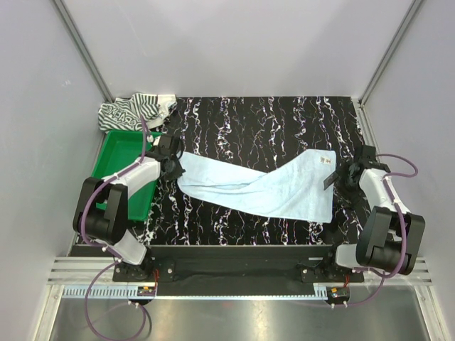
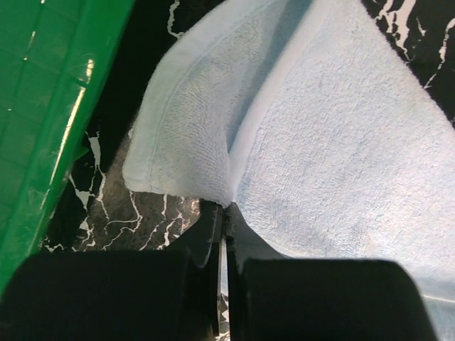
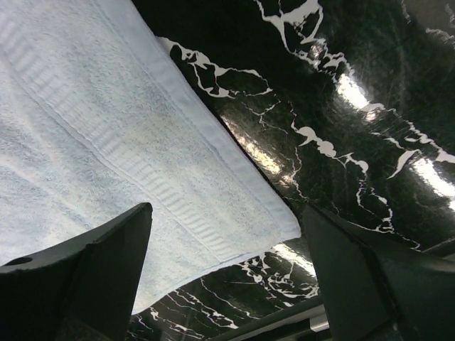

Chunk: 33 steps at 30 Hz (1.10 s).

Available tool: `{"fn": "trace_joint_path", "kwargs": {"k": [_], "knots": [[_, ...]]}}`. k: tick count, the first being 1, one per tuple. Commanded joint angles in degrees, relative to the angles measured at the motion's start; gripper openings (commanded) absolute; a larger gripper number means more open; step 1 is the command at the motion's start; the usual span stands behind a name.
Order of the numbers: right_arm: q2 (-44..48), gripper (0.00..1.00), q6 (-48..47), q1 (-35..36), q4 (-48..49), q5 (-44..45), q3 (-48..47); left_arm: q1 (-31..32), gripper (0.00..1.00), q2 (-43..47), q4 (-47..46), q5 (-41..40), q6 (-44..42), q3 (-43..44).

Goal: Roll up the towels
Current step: Flatten the towel

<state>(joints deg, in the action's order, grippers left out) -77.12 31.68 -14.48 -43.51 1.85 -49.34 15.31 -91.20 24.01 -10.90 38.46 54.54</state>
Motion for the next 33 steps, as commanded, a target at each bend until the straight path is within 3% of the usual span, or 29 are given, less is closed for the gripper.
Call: {"fn": "trace_joint_path", "kwargs": {"k": [1,2,8,9,14,16,22,29,30,32,33], "knots": [[-1.01,0.93,1.98,-0.11,2.10,-3.59,1.43,-0.28,0.00,0.06,-3.53,2.54,-0.22,-0.23],[-1.88,0.89,2.50,-0.11,2.20,-4.21,1.70,-0.28,0.00,-0.03,-3.97,3.07,-0.14,-0.31],[-4.79,0.83,3.03,-0.11,3.60,-8.44,2.85,-0.28,0.00,-1.26,-5.11,4.30,-0.23,-0.31],[-4.88,0.77,2.95,-0.11,3.60,-8.87,3.11,-0.28,0.00,-1.44,-5.20,4.30,-0.22,-0.40],[-5.14,0.72,2.86,-0.11,3.16,-9.76,3.46,-0.28,0.00,-2.40,-5.73,4.66,-0.40,-0.40],[-5.23,0.65,3.12,-0.02,3.34,-10.11,3.99,-0.28,0.00,-2.49,-5.73,4.66,-0.40,-0.32],[-8.48,0.66,3.82,3.83,2.99,-8.89,3.20,-0.28,0.00,-1.79,-5.91,4.75,-0.58,-0.84],[-15.95,0.38,4.71,7.09,5.45,-7.65,2.58,-0.46,0.00,-0.74,-5.38,4.48,-1.28,-1.37],[-15.95,0.27,4.79,7.45,5.54,-7.13,2.32,-0.54,0.00,-0.56,-5.38,4.48,-1.54,-1.54],[-15.43,0.18,4.79,7.62,5.45,-6.24,2.15,-0.63,0.00,-0.04,-5.29,4.57,-1.81,-1.90],[-15.08,0.06,4.62,7.62,5.36,-6.15,1.71,-0.63,0.00,0.23,-5.12,4.65,-1.89,-1.98]]}}
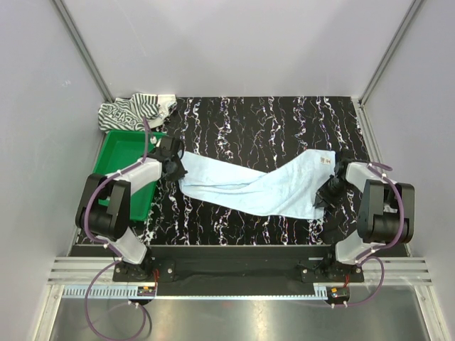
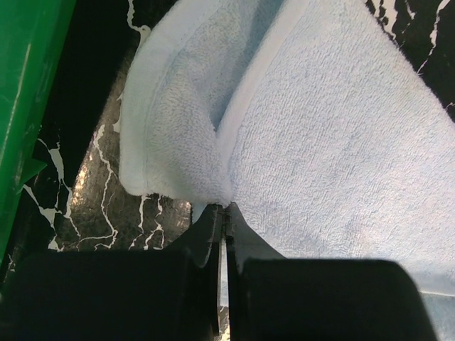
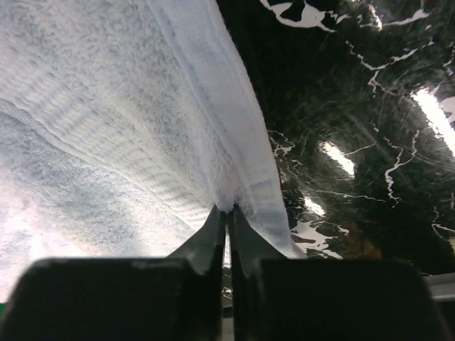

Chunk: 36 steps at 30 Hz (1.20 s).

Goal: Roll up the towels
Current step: Flatten the towel

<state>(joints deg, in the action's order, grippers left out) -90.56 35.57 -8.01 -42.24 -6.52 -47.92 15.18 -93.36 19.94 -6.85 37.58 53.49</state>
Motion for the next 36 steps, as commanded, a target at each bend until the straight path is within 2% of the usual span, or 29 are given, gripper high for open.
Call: {"fn": "trace_joint_path", "kwargs": {"k": [1,5,6,8,12,16,20,27,30,34,36], "knots": [[-0.24,0.01,0.47,1.24,3.22,2.74,-0.06,-0.50,0.00,2.74,-0.53,0.70,-1.11,-0.85],[5.38,0.00,-2.34,1.33,-3.01,5.90,-5.76,-0.33,0.00,7.57,1.58,0.87,-0.41,-1.03],[6.79,0.00,-3.13,1.33,-6.33,6.26,-9.70,-0.24,0.00,10.45,2.37,0.79,-0.14,-0.33],[11.62,0.00,-3.58,1.33,-9.51,7.75,-14.11,0.29,0.00,13.45,6.67,-0.08,-0.14,1.43],[18.22,0.00,-4.72,1.24,-18.64,7.40,-28.76,0.90,0.00,22.77,15.55,-2.46,-0.76,6.26],[25.41,0.00,-4.55,1.24,-23.41,7.41,-37.93,0.99,0.00,33.04,24.76,-2.82,-1.28,11.44],[29.74,0.00,-3.93,1.24,-27.63,7.84,-47.50,1.08,0.00,37.97,32.51,-3.51,-2.33,18.54],[36.33,0.00,-4.72,1.24,-34.04,15.93,-57.28,1.17,0.00,43.26,44.73,-7.13,-4.80,30.86],[39.58,0.00,-4.29,1.24,-35.27,11.99,-57.63,1.17,0.00,45.10,45.97,-3.71,-6.20,34.55],[41.87,0.00,-4.63,1.24,-37.65,9.86,-57.29,1.17,0.00,43.79,49.84,5.51,-8.14,40.80],[42.22,0.00,-4.37,1.24,-37.83,10.48,-57.37,1.17,0.00,43.79,49.75,5.54,-8.32,41.51]]}}
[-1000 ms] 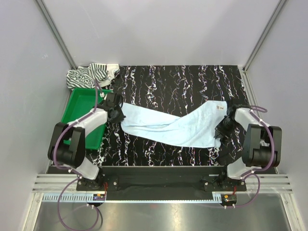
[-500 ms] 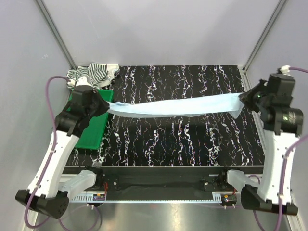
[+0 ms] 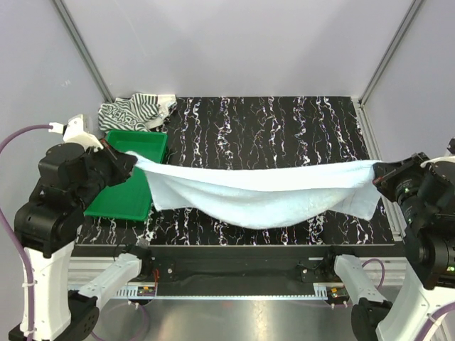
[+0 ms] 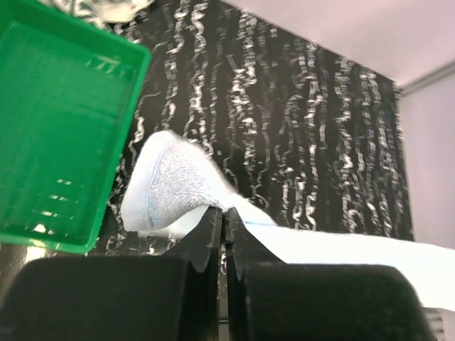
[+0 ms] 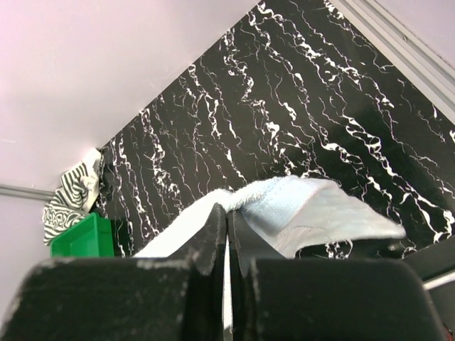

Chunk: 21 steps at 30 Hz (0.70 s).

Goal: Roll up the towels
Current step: Flatten the towel

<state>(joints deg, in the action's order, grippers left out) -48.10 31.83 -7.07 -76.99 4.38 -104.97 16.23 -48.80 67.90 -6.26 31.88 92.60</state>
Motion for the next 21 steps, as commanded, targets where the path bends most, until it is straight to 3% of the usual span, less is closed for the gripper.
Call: {"fn": "trace_joint_path", "kwargs": {"k": [1,7,10,14,16,17,20,21], "knots": [[-0.50,0.00,-0.72,0.30,-2.99,-0.34,-0.41,0.12,0.00,-0.95,1.62,4.68,-2.52,2.76],[-5.95,0.00,-1.07,0.30,1.74,-1.04,4.41,0.12,0.00,-6.56,-0.48,4.86,-2.70,2.86],[-10.07,0.00,-1.07,0.30,8.77,-0.17,15.62,0.12,0.00,-12.62,-8.11,5.64,-2.35,-4.25],[-18.33,0.00,0.77,0.13,21.66,0.45,24.80,-0.14,0.00,-29.71,-16.82,7.30,-1.03,-8.40],[-26.32,0.00,1.30,-0.05,25.29,-0.33,26.30,-0.49,0.00,-37.56,-19.20,8.63,-0.59,-5.95],[-32.61,0.00,1.74,-0.05,29.05,-1.12,26.31,-0.67,0.00,-46.65,-19.03,9.33,-0.68,-0.89],[-43.45,0.00,2.18,-0.05,34.44,-2.80,22.72,-0.85,0.00,-59.09,-17.81,9.78,-1.12,9.23],[-50.88,0.00,2.44,-0.22,34.80,-2.97,20.70,-1.28,0.00,-67.14,-16.23,10.04,-1.12,17.53]]}}
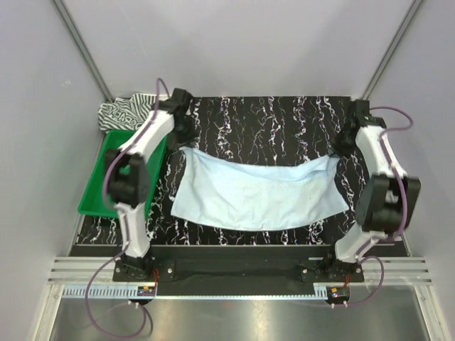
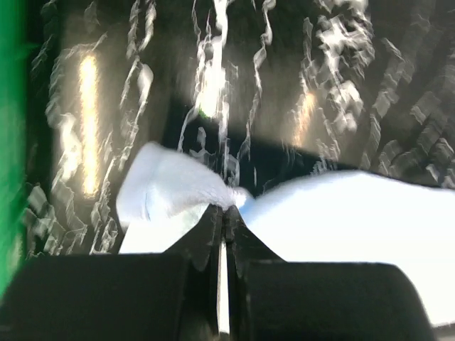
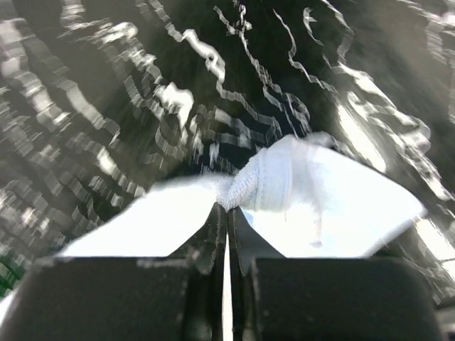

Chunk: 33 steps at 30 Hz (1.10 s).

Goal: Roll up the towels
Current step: Flatten the towel

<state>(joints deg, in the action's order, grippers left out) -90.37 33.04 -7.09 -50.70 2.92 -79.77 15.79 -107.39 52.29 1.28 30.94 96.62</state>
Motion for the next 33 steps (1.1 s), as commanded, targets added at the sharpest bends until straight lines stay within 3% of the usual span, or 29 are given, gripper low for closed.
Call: {"fn": "trace_joint_path", "kwargs": {"k": [1,2,3,4,5,6,7,8,11,14,17,22,24,26,29,33], "knots": [[-12.25,0.00,1.33,-0.20,9.03,-1.51,-9.13,-1.20,0.00,-12.54,0.26,2.85,-0.35,18.21],[-16.03,0.00,1.42,-0.38,8.86,-1.86,-12.57,-1.64,0.00,-16.58,3.57,2.68,-0.44,23.56],[-23.38,0.02,1.50,-0.90,8.08,-2.21,-16.35,-2.77,0.00,-25.41,5.43,2.59,-0.18,36.06],[-26.93,0.47,1.33,-1.17,7.11,-2.56,-24.56,-3.57,0.00,-29.32,6.58,3.81,0.61,41.75],[-33.06,0.61,1.59,-1.34,2.75,-1.78,-29.26,-4.44,0.06,-33.19,7.64,5.65,1.22,47.38],[-35.21,0.74,1.85,-1.43,1.14,-1.25,-33.22,-6.37,0.19,-35.67,7.65,7.67,2.36,50.57],[-36.79,0.90,1.94,-1.35,0.17,-0.90,-39.26,-7.26,0.67,-36.74,6.60,8.90,4.55,50.42],[-38.03,1.00,1.77,-1.34,-2.10,0.76,-41.59,-7.96,0.99,-35.53,1.72,10.57,4.83,47.73],[-37.44,1.00,0.02,-1.34,-3.01,4.45,-45.21,-8.06,0.99,-26.77,-6.73,9.19,4.22,34.05],[-32.01,1.00,-1.56,-1.34,-2.31,8.23,-41.10,-7.79,0.99,-20.77,-7.39,7.17,3.34,28.73],[-25.67,1.00,-2.18,-1.34,1.72,10.70,-30.92,-6.92,0.99,-17.16,-5.02,5.15,1.15,26.70],[-12.92,1.00,-3.68,-1.52,2.88,12.20,-13.19,-3.05,0.99,-6.17,-6.41,-2.76,-0.88,10.20],[-7.75,1.00,-3.24,-2.57,3.76,10.72,-7.19,-2.44,0.99,-3.45,-7.55,-4.69,-0.62,4.31],[-1.61,1.00,-2.89,-9.65,7.60,3.29,5.96,-2.34,0.99,1.11,-10.78,-5.32,-0.09,-7.09],[3.95,0.99,-4.47,-16.01,9.56,-2.83,12.43,-2.34,0.97,2.19,-13.18,-5.76,0.09,-12.06],[7.92,0.97,-4.39,-17.25,9.65,-4.74,19.19,-2.34,0.97,2.80,-13.71,-8.75,1.57,-17.24]]}}
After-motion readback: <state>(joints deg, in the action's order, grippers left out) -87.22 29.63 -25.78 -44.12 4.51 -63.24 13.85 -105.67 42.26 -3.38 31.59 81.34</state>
